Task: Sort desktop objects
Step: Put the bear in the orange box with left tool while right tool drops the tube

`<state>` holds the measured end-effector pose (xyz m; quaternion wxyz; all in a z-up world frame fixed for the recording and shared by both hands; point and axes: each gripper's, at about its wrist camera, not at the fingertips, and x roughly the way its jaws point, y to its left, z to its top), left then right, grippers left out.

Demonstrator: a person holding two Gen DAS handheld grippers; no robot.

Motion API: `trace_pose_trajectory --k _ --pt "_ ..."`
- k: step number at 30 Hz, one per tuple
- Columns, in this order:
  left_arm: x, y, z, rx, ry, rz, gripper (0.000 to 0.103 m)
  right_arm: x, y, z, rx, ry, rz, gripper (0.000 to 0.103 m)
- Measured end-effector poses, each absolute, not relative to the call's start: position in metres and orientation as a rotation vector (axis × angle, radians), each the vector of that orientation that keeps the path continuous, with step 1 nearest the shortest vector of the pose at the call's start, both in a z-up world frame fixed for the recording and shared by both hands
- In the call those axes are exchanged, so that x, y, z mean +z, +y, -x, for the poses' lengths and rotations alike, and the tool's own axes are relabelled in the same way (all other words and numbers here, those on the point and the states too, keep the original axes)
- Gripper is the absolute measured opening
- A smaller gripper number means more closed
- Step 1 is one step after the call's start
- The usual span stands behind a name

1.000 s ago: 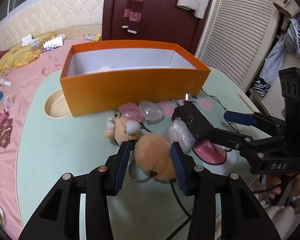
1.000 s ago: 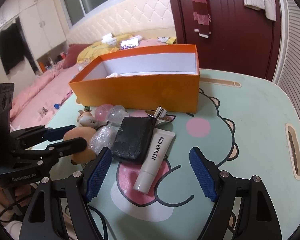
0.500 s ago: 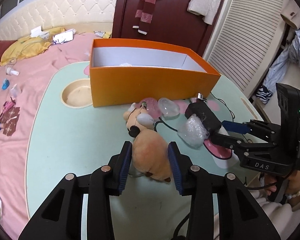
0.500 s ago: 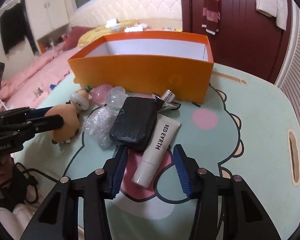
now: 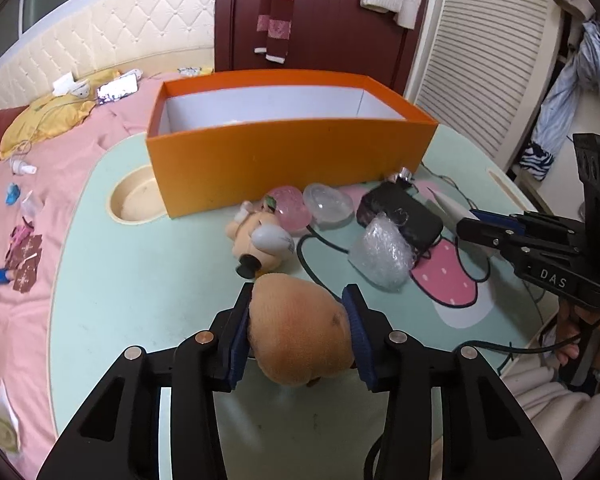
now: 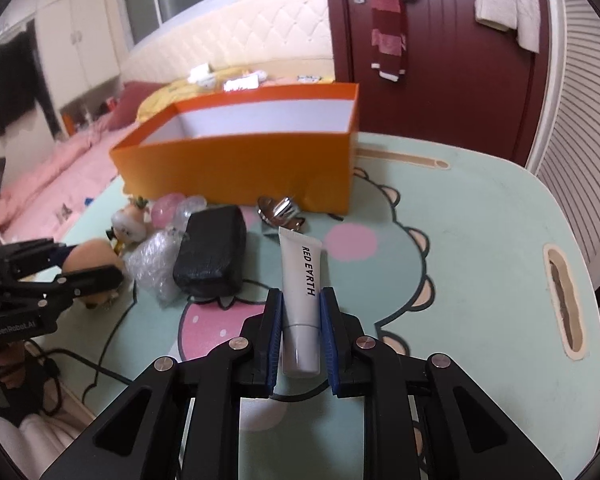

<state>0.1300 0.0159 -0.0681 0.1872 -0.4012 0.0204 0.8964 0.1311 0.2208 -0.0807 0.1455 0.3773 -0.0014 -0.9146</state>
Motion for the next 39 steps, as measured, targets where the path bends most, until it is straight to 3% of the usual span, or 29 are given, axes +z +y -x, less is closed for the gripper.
trace_pose_trajectory --k 18,39 --pt "0.003 -0.003 -0.067 2.613 -0.074 0.881 0.045 -0.016 0.205 -0.085 -2.614 -0.069 -0.848 0.018" --pt "-0.033 0.006 0.006 2.585 -0.129 1.001 0.045 -0.039 0.185 -0.019 -2.539 -0.116 -0.95 0.018"
